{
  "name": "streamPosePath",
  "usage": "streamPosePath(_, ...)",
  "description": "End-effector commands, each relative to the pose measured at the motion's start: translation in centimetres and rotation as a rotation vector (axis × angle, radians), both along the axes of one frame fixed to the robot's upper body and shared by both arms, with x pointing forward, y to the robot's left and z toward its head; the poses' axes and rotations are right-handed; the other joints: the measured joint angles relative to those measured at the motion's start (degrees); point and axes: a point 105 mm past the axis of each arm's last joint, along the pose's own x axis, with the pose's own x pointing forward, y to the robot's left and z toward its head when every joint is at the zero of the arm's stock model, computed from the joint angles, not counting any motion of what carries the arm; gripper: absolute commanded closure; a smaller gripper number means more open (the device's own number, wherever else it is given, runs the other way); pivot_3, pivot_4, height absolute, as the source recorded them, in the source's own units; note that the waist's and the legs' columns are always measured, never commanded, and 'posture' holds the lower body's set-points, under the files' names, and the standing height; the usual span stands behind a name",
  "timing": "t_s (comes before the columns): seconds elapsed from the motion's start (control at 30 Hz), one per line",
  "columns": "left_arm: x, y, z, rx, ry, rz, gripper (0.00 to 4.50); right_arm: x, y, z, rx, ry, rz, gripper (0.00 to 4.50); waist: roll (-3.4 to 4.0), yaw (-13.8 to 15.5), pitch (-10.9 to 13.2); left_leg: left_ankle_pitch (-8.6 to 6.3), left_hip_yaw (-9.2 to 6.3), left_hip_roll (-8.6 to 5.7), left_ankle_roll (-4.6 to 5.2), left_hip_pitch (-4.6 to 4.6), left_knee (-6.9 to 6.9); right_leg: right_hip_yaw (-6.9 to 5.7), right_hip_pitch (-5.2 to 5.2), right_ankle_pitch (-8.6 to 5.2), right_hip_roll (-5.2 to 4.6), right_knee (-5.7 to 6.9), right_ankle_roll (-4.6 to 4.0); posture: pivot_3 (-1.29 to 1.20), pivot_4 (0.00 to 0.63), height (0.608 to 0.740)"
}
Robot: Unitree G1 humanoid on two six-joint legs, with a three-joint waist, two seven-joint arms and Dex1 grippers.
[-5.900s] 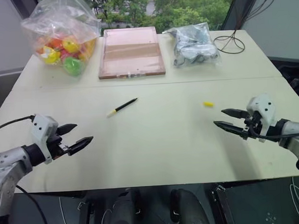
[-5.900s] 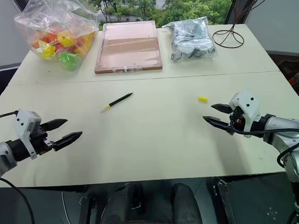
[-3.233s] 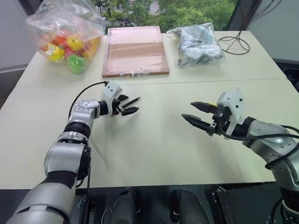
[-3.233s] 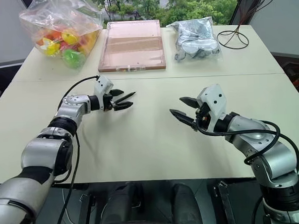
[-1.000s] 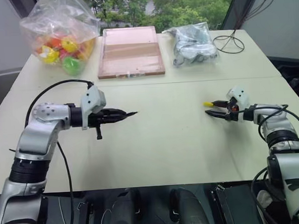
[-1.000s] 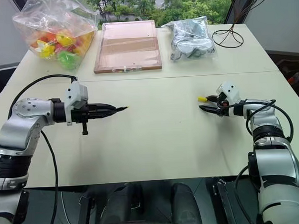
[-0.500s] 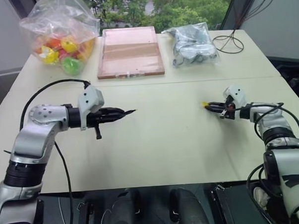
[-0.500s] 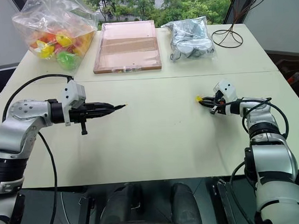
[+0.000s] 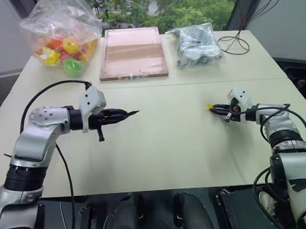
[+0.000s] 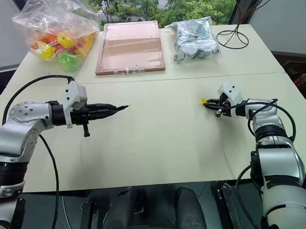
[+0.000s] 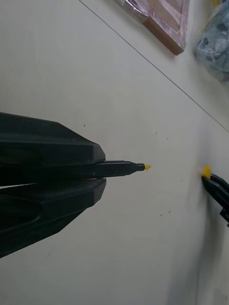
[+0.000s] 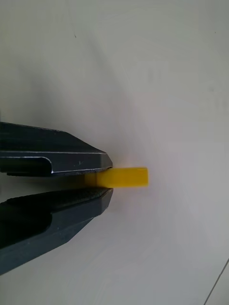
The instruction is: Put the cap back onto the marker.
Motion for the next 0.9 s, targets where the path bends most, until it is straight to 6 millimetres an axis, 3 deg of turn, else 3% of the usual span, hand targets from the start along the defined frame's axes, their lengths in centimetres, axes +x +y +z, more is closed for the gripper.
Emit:
streamPosePath(0.03, 0.6, 0.3, 1.8, 0.021, -0.075, -0.018, 4.50, 0.2, 2.3, 5.8, -0.047, -0.148, 0.185, 4.18, 0.15, -0.02, 0.09, 0.00, 0.01, 0.00, 0.00, 0.00, 0.00, 0.00, -0.01, 0.00, 0.00, 0.01, 0.00, 0.00, 0.150, 0.740)
streamPosePath(0.23, 2.7, -0.9, 2.6, 0.088, -0.150, -0.086, 4.50, -1.0, 5.4, 9.3, -0.163, -0.197, 0.370, 4.18, 0.14, 0.42, 0.08, 0.00, 0.03, -0.01, 0.00, -0.01, 0.01, 0.01, -0.01, 0.00, 0.00, 0.02, 0.00, 0.00, 0.150, 0.740)
streamPosePath(0.37, 4.6, -3.4, 3.4, 0.080, -0.199, -0.154, 4.50, -1.3, 7.8, 11.3, -0.199, -0.245, 0.476, 4.18, 0.14, 0.53, 0.09, 0.00, 0.05, -0.02, 0.00, -0.02, 0.04, 0.00, -0.01, 0.00, -0.01, 0.03, 0.00, 0.00, 0.150, 0.740)
streamPosePath(0.4, 5.0, -4.0, 3.6, 0.077, -0.209, -0.168, 4.50, -1.4, 8.3, 11.5, -0.209, -0.243, 0.497, 4.35, 0.14, 0.46, 0.09, 0.00, 0.05, -0.02, 0.00, -0.03, 0.05, 0.00, -0.01, 0.00, -0.01, 0.03, 0.00, 0.00, 0.150, 0.740)
streamPosePath(0.73, 6.8, -9.0, 3.3, 0.043, -0.242, -0.289, 4.50, -1.1, 10.5, 12.2, -0.252, -0.274, 0.551, 4.35, 0.13, 0.27, 0.09, 0.00, 0.10, -0.02, 0.00, -0.05, 0.03, 0.01, -0.09, 0.00, 0.00, 0.04, 0.01, 0.00, 0.150, 0.740)
streamPosePath(0.9, 6.8, -10.0, 2.8, 0.024, -0.238, -0.319, 4.50, -1.3, 10.9, 11.8, -0.249, -0.273, 0.561, 4.35, 0.13, 0.22, 0.09, 0.00, 0.09, -0.02, 0.01, -0.10, 0.06, 0.01, -0.10, 0.00, 0.00, 0.04, 0.01, 0.00, 0.150, 0.740)
